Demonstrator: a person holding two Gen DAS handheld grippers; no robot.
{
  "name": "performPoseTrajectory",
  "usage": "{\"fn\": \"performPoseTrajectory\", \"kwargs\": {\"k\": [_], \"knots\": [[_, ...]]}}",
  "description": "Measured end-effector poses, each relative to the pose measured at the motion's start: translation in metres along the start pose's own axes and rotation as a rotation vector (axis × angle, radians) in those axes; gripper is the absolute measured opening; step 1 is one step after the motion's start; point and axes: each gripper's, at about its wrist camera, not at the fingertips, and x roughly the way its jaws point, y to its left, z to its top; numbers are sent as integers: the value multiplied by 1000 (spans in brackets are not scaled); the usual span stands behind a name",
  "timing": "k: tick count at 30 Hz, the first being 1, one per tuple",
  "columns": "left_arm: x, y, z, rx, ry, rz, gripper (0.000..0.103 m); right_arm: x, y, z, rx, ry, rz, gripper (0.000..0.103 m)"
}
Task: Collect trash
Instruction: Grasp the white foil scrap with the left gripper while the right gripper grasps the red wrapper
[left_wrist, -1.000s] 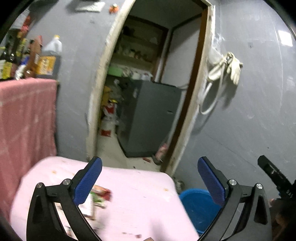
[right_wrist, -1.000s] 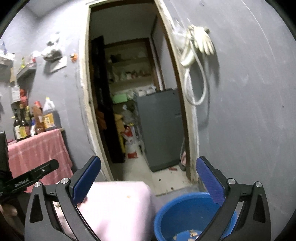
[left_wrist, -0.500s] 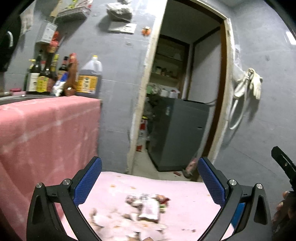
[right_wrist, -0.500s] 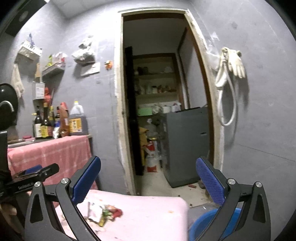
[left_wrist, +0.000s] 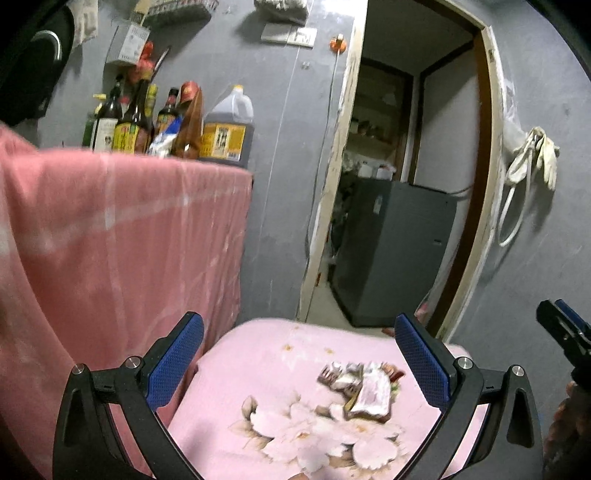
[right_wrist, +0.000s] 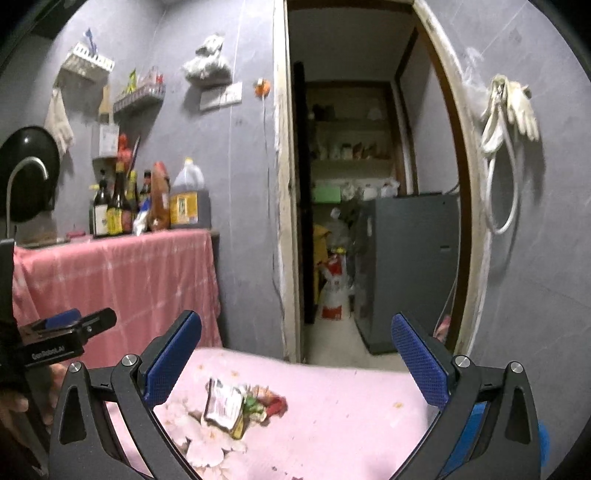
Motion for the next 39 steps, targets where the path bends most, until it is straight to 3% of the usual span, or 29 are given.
{"fn": "performPoseTrajectory", "kwargs": {"k": [8,16,20,24,34,39], "knots": [[33,5,-31,15,121,-14,101,40,-2,-34,7,158,14,103],[69,-5,-52,49,240,-82,99,77,-12,-59,24,324,27,103],[86,-7,-54,67,280,-101,85,94,-13,-67,22,382,47,98],[107,-5,-54,68,336,-100,67,117,-12,-73,29,456,72,85],[152,2,-49,-12,459,-180,53,165,-9,-83,70,598,129,79],[169,2,-47,-33,508,-206,39,182,-6,-85,65,640,139,76]]}}
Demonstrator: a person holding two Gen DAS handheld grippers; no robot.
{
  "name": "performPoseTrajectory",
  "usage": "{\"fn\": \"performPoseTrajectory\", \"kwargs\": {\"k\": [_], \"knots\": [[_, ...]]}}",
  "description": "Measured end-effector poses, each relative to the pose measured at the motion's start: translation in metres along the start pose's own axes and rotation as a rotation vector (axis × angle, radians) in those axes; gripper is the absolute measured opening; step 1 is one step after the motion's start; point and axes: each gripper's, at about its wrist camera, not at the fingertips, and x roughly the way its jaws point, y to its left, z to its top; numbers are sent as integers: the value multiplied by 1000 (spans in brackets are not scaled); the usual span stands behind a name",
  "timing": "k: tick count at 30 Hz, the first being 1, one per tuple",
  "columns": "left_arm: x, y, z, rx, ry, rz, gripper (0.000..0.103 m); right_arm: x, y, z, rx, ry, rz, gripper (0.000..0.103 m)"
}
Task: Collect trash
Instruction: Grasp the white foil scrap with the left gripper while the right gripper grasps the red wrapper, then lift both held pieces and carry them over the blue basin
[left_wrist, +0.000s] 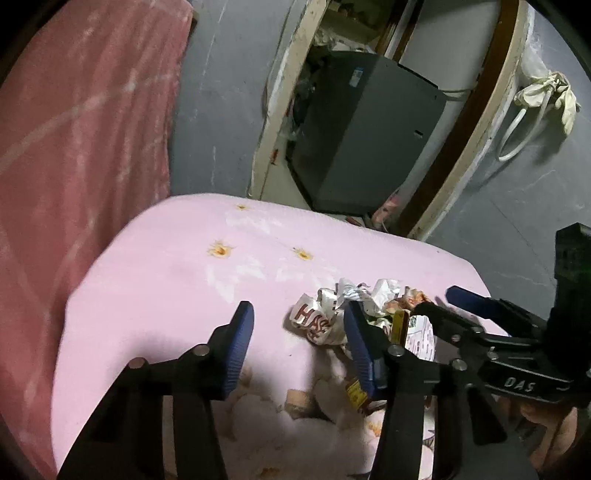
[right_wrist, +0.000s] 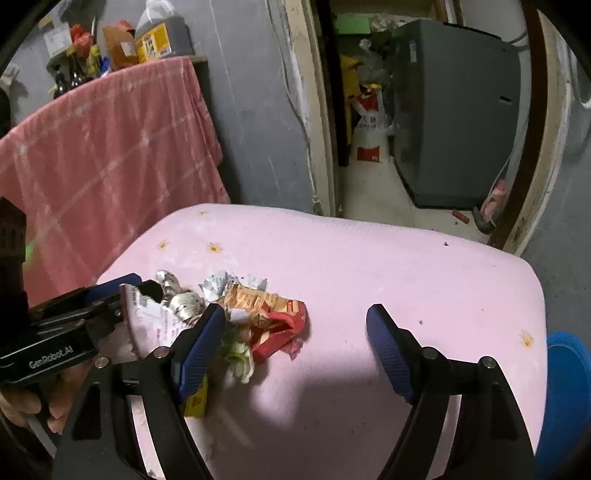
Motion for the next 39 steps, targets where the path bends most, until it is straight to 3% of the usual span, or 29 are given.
{"fn": "performPoseTrajectory", "kwargs": {"k": [3,12,18,26,39], "knots": [[6,0,2,-2,29,-24,29,8,0,1,1,25,8,68],[10,0,6,-15,45,-68,14,14,-1,3,10,48,54,48],[7,-4,4,-3,35,-58,5,5,-2,-2,29,25,68,47],[-17,-8,-12,3,-21,-44,2,-32,-4,-17,43,-63,65,47],[-82,-31,-22,7,-233,66,2,-95,7,-34,16,-240,31,47]]}}
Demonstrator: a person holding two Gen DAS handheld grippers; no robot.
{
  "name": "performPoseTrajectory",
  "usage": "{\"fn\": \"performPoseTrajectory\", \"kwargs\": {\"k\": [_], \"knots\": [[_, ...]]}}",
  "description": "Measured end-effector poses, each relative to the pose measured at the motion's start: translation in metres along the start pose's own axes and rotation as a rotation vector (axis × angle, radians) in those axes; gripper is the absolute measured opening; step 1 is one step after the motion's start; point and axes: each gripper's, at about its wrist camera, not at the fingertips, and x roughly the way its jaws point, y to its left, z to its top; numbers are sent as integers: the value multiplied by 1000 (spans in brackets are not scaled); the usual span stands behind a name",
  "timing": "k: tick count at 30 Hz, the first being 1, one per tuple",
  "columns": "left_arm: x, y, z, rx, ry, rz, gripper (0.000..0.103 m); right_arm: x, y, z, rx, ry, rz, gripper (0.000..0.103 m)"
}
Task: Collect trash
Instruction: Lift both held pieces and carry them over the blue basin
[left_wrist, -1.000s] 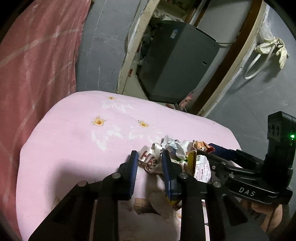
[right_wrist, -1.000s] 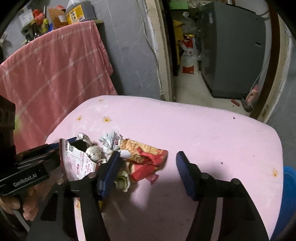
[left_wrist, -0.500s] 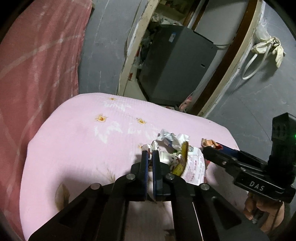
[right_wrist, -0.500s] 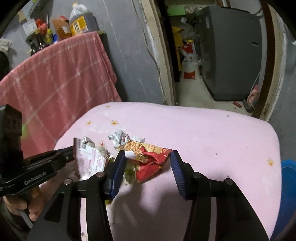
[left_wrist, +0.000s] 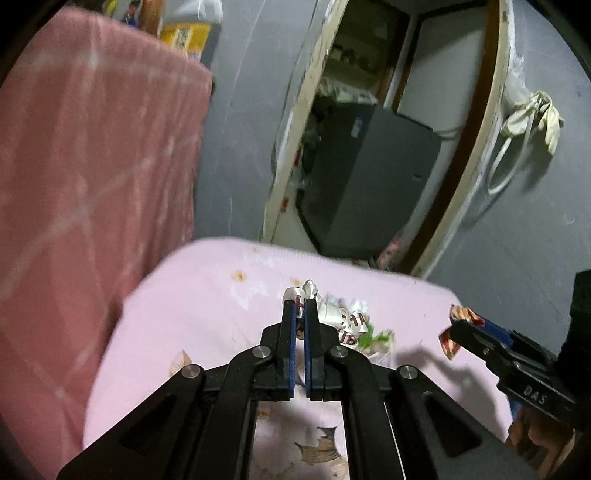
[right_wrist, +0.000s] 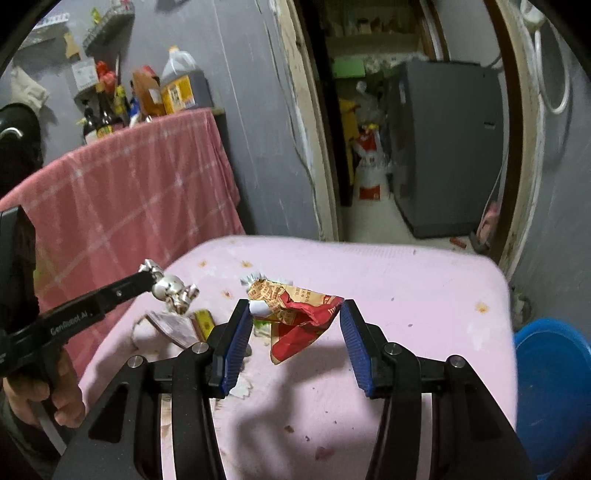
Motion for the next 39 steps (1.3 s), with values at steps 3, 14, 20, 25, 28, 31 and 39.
{"fn": "performPoseTrajectory", "kwargs": {"k": [3,14,20,25,28,31,39], "knots": [[-16,-12,9,8,-56,-12,2,-23,5,5,-24,-67,-15,47],[-62,-88,31,91,-220,-121,2,-113,2,31,-67,-297,-109,47],[-77,-141,39,143,-290,-198,2,-163,-19,36,-66,-407,-192,47],[-79,-184,41,177,-318,-274,2,-204,-45,37,-56,-479,-279,47],[-77,-209,38,191,-326,-317,2,-222,-63,32,-45,-499,-327,47],[-72,-237,36,208,-318,-356,2,-235,-80,26,-36,-507,-377,47],[-43,-294,19,279,-248,-420,2,-248,-132,-1,44,-477,-459,47]]}}
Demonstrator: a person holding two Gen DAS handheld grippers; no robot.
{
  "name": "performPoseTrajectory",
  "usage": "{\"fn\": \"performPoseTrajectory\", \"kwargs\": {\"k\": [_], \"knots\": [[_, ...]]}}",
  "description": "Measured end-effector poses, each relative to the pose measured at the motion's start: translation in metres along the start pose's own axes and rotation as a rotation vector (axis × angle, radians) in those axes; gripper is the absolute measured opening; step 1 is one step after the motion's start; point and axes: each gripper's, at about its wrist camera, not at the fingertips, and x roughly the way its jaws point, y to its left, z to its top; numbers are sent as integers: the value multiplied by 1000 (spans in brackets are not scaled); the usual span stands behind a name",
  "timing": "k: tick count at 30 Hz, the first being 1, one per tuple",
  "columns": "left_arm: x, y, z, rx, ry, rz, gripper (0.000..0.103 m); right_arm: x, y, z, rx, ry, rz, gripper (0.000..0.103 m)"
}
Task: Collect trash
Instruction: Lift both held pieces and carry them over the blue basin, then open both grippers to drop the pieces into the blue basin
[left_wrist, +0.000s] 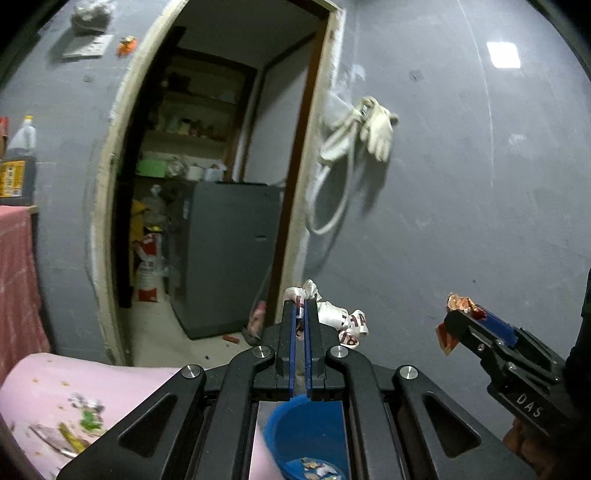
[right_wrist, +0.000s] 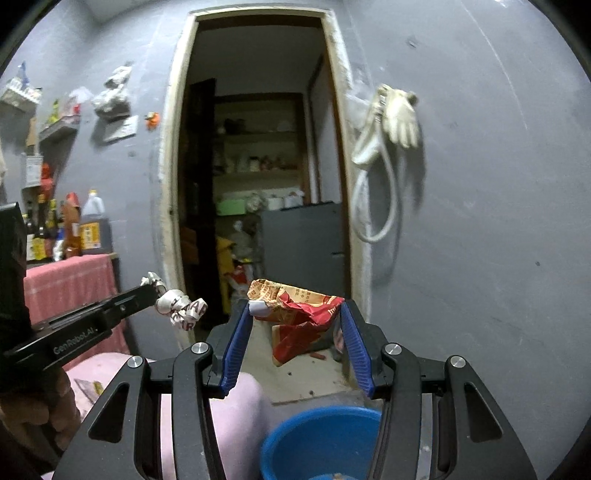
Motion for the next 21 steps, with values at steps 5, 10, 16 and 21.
{"fn": "performPoseTrajectory", "kwargs": {"k": [5,10,16,21], "knots": [[33,-14,-18,14,65,-28,2,6,-25,-21,32,48,-42,47],[59,-19,-42,9,150,-41,2,18,-43,-43,60,107,-66,47],[99,-15,-74,-34,298,-44,2,41,-60,-72,114,206,-85,48],[125,-9,-95,-66,401,-49,2,56,-71,-93,153,273,-92,48]]}}
